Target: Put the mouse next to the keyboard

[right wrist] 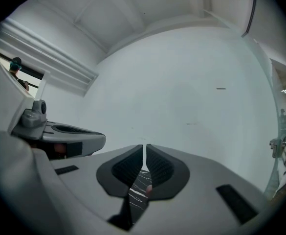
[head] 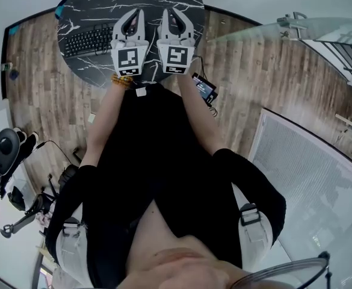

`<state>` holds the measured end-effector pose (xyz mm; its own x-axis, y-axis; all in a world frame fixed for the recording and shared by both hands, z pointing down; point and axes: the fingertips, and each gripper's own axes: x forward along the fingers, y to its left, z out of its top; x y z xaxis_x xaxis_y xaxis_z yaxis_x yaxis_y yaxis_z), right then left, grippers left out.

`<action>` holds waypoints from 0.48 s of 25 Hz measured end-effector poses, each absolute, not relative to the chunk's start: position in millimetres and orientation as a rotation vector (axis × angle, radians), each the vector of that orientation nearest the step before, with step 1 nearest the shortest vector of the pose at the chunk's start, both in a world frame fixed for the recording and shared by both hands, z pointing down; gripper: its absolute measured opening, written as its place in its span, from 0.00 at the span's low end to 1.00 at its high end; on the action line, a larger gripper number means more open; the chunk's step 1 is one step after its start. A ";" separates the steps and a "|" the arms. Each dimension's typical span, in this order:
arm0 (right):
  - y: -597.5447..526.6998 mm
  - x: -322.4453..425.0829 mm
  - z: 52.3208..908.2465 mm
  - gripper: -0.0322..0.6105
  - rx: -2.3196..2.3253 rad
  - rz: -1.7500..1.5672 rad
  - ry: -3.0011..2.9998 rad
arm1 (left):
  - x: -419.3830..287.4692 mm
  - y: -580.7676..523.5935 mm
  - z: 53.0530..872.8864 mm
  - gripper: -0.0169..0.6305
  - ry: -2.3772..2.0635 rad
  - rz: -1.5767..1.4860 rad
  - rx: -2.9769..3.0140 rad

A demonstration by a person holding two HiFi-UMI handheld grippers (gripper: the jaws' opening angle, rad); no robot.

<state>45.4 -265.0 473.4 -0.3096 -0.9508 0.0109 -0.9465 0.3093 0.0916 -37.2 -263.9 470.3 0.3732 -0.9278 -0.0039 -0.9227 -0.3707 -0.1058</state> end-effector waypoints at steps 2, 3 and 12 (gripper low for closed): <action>-262.6 47.1 467.8 0.11 1.820 -0.138 -2.495 | -35.3 -262.6 467.3 0.04 1.697 -0.072 -2.529; -261.8 47.6 466.0 0.11 1.823 -0.149 -2.499 | -34.6 -262.3 465.7 0.04 1.691 -0.064 -2.529; -258.0 42.4 467.7 0.11 1.781 -0.166 -2.532 | -34.2 -263.6 460.3 0.04 1.665 -0.032 -2.529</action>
<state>42.4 -258.0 467.7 -0.3391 -0.9403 -0.0279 -0.9359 0.3342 0.1114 -34.2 -263.6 460.3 0.3967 -0.9169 -0.0445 -0.9144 -0.3905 -0.1063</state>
